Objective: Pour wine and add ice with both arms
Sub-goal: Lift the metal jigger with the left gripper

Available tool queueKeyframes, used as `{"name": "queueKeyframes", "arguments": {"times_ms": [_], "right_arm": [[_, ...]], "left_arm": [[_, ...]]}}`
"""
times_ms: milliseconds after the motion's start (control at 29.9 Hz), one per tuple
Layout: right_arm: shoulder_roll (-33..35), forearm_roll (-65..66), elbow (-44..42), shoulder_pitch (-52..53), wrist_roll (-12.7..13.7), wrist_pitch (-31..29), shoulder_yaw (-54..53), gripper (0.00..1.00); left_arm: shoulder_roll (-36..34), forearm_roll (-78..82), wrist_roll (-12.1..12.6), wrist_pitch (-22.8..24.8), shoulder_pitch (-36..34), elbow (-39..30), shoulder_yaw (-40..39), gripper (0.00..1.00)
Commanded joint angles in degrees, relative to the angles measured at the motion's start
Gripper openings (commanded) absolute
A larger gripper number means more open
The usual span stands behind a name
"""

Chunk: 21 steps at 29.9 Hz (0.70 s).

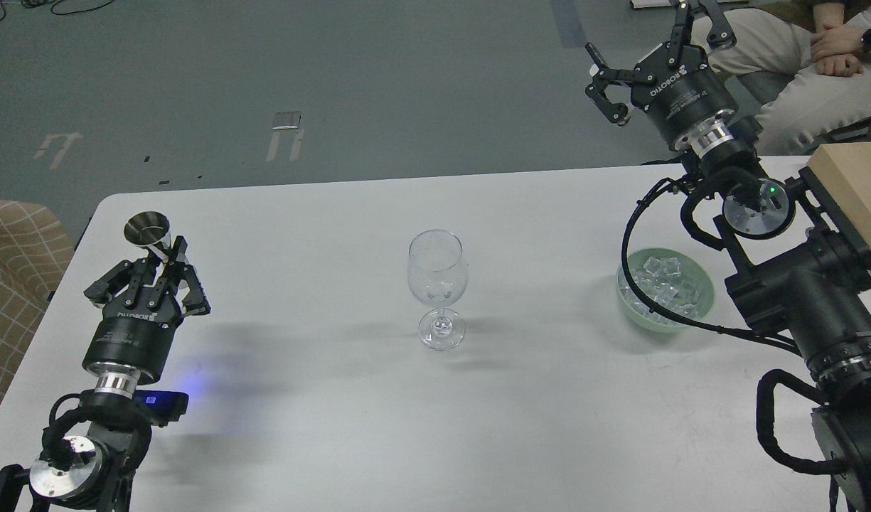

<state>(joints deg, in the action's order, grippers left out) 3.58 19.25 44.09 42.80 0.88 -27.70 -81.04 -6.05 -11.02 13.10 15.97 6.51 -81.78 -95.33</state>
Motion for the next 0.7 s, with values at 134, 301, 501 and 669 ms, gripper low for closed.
{"name": "queueKeyframes", "arguments": {"times_ms": [134, 301, 501, 669], "right_arm": [[0.03, 0.00, 0.03, -0.09, -0.01, 0.36, 0.01, 1.00], [0.03, -0.09, 0.12, -0.44, -0.01, 0.36, 0.01, 1.00], [0.03, -0.09, 0.21, -0.61, -0.01, 0.27, 0.01, 1.00], [0.03, -0.09, 0.21, -0.70, -0.01, 0.28, 0.01, 1.00]], "left_arm": [[-1.95, 0.03, 0.00, -0.33, 0.44, -2.68, 4.18, 0.00], [-2.39, 0.03, 0.00, -0.41, 0.35, -3.30, 5.76, 0.00], [-2.65, 0.12, 0.17, -0.59, 0.00, -3.83, 6.56, 0.00], [-4.40, 0.91, 0.17, -0.50, -0.18, -4.62, 9.63, 0.00]]}}
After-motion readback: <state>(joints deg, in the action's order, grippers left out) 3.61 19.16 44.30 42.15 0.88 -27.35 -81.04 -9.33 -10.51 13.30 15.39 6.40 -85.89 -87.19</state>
